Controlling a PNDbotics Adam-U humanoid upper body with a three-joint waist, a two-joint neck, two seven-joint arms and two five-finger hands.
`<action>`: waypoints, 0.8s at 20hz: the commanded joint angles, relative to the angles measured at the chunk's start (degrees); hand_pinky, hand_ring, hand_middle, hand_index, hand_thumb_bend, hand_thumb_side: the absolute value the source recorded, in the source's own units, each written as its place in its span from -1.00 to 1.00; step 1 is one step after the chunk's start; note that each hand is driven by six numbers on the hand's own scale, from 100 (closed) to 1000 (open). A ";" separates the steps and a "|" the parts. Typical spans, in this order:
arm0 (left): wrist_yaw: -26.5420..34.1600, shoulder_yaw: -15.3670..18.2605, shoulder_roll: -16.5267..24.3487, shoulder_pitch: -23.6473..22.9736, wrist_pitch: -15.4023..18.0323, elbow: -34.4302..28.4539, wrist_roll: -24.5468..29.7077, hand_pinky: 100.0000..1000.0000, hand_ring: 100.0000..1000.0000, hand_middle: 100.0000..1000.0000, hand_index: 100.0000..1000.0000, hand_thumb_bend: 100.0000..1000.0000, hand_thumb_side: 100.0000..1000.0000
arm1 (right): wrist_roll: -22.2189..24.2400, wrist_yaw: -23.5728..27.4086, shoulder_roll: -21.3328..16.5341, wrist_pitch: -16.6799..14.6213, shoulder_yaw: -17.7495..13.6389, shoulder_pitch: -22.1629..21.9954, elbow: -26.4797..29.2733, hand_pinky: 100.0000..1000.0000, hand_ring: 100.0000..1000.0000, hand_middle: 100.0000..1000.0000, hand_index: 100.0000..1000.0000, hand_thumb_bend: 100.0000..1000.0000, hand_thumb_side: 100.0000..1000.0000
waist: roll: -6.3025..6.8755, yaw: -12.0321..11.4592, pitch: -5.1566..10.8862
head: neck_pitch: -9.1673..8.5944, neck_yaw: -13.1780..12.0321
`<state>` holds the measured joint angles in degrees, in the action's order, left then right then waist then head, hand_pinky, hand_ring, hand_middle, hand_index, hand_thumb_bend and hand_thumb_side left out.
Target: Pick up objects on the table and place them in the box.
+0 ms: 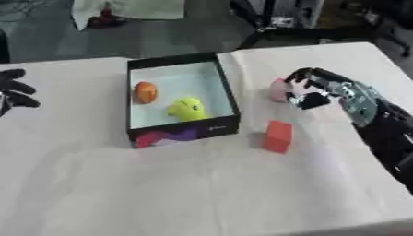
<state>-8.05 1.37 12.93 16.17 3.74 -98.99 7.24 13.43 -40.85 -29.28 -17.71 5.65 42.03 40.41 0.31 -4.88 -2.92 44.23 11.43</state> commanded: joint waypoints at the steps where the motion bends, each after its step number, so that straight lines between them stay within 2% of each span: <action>1: -0.10 0.01 0.13 1.05 0.04 -1.38 0.15 0.21 -0.08 0.00 0.54 -1.00 0.74 | -2.32 -1.65 -0.55 -0.19 -0.28 1.33 0.13 0.48 0.62 0.39 0.36 -1.00 -0.72 | 0.71 -0.17 -0.42 | -0.11 0.52; 3: -0.02 -0.13 -0.01 1.07 0.04 -1.40 0.19 0.21 -0.08 0.00 0.54 -1.00 0.74 | -4.07 -2.37 -0.23 -0.45 -0.26 1.27 0.18 0.46 0.58 0.26 0.23 -1.00 -0.74 | 0.71 -0.26 -0.43 | -0.11 0.61; 4: 0.01 -0.19 -0.07 1.09 0.06 -1.43 0.24 0.21 -0.08 0.00 0.54 -1.00 0.74 | -5.12 -2.67 -0.10 -0.56 -0.30 1.25 0.18 0.43 0.52 0.08 0.01 -1.00 -0.76 | 0.70 -0.30 -0.43 | -0.11 0.64; 7: 0.01 -0.21 -0.20 1.11 0.09 -1.54 0.26 0.21 -0.08 0.00 0.54 -1.00 0.74 | -10.06 -2.89 0.02 -0.90 -0.59 1.12 0.62 0.38 0.41 -0.14 -0.28 -1.00 -0.78 | 0.65 -0.41 -0.42 | -0.11 0.78; 8: 0.02 -0.18 -0.22 1.09 0.08 -1.56 0.21 0.21 -0.08 0.00 0.54 -1.00 0.74 | -11.80 -2.62 -0.01 -1.13 -0.65 1.09 0.97 0.36 0.36 -0.19 -0.38 -1.00 -0.66 | 0.63 -0.43 -0.39 | -0.11 0.79; 9: 0.03 -0.15 -0.23 1.08 0.07 -1.58 0.15 0.21 -0.08 0.00 0.54 -1.00 0.74 | -13.34 -2.19 -0.10 -1.40 -0.63 1.03 1.42 0.36 0.35 -0.21 -0.41 -1.00 -0.78 | 0.60 -0.44 -0.37 | -0.11 0.82; 12: 0.11 -0.11 -0.23 1.04 0.07 -1.66 0.07 0.21 -0.07 0.01 0.54 -1.00 0.73 | -15.46 0.29 -0.54 -2.19 -0.42 1.30 3.40 0.35 0.34 -0.22 -0.44 -1.00 -0.75 | 0.49 -0.53 -0.25 | -0.11 0.90; 16: 0.01 0.05 -0.25 1.05 0.09 -1.76 -0.05 0.21 -0.07 0.01 0.54 -1.00 0.73 | -14.82 5.80 -1.24 -3.17 0.32 2.55 8.65 0.34 0.33 -0.22 -0.44 -1.00 -0.65 | 0.40 -0.75 -0.13 | -0.11 1.01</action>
<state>-8.04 1.30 12.42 16.23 3.77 -99.30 7.26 -1.37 -36.90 -28.53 -20.51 6.02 43.06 46.39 0.31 -5.59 -2.92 44.23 12.26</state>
